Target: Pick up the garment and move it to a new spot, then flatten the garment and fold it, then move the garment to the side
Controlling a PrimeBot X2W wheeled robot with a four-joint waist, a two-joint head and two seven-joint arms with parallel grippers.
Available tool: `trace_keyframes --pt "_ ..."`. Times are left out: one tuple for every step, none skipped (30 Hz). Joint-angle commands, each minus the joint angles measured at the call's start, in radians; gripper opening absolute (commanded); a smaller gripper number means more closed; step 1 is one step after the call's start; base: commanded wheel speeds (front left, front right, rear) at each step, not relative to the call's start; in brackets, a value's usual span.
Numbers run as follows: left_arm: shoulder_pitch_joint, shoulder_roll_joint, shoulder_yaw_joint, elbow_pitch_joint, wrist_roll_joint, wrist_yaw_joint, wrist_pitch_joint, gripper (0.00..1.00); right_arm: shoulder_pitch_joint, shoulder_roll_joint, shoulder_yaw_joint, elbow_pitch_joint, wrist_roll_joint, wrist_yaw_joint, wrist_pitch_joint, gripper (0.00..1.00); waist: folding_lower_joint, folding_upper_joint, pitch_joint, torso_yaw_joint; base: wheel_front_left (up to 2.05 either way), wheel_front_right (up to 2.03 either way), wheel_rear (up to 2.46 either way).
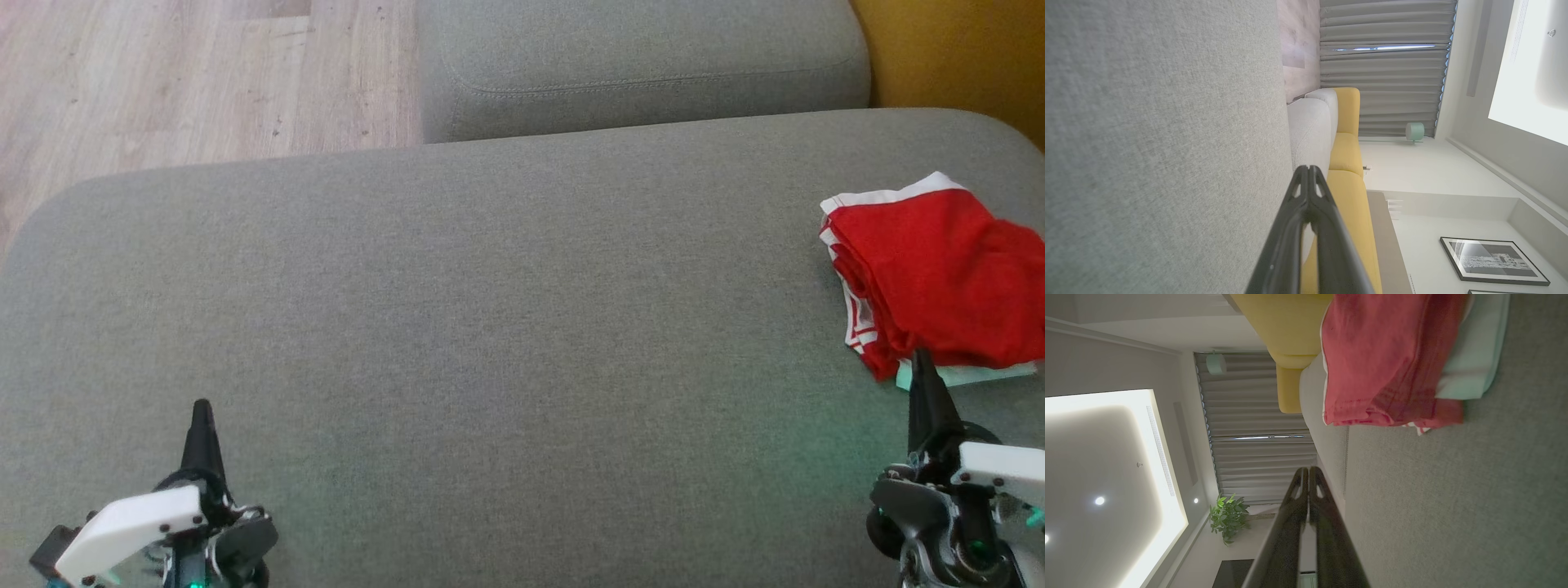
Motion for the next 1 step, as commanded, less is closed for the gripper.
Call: trace_keyframes --pt "-0.049 0.01 0.037 -0.029 -0.004 -0.007 0.007 0.0 -0.054 -0.005 0.02 -0.038 0.007 0.008 0.006 0.0 0.0 0.0 0.0 0.0 0.0 0.0 0.0"
